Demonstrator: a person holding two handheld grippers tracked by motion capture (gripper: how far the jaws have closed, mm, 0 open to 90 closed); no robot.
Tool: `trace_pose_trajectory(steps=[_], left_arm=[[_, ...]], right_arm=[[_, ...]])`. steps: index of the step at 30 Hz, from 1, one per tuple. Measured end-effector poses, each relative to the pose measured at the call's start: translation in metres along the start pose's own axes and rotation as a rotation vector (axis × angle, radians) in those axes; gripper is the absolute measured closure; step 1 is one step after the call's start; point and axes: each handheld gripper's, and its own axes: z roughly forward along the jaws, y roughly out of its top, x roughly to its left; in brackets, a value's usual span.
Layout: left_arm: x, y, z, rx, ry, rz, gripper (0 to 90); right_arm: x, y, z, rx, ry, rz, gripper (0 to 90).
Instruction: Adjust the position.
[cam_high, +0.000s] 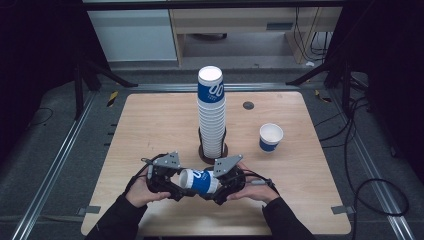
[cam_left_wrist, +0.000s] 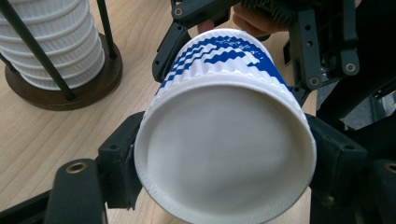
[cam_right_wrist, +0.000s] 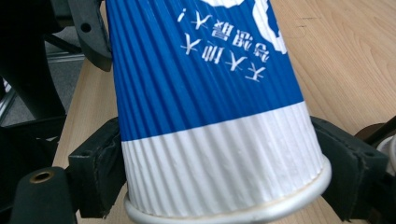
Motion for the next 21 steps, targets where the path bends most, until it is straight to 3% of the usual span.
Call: trace_pose_trajectory(steps=[5,10,14,21], left_arm=[[0.001,0.000,-0.003,-0.019,-0.004,-0.003,25.6],[0.004,-0.001,-0.010,-0.061,0.019,-0.013,25.8],[0.009,-0.004,-0.020,-0.124,0.039,-0.028,25.8],[0.014,-0.007,-0.031,-0.267,0.035,-0.048,25.7]], right_arm=[[-0.001,0.000,0.000,-0.012,0.001,0.011,12.6],[-0.005,0.000,-0.008,-0.060,0.006,0.060,8.0],[-0.011,0.002,-0.020,-0.120,-0.006,0.111,7.6],[-0.019,0.000,-0.040,-0.218,-0.016,0.174,7.3]])
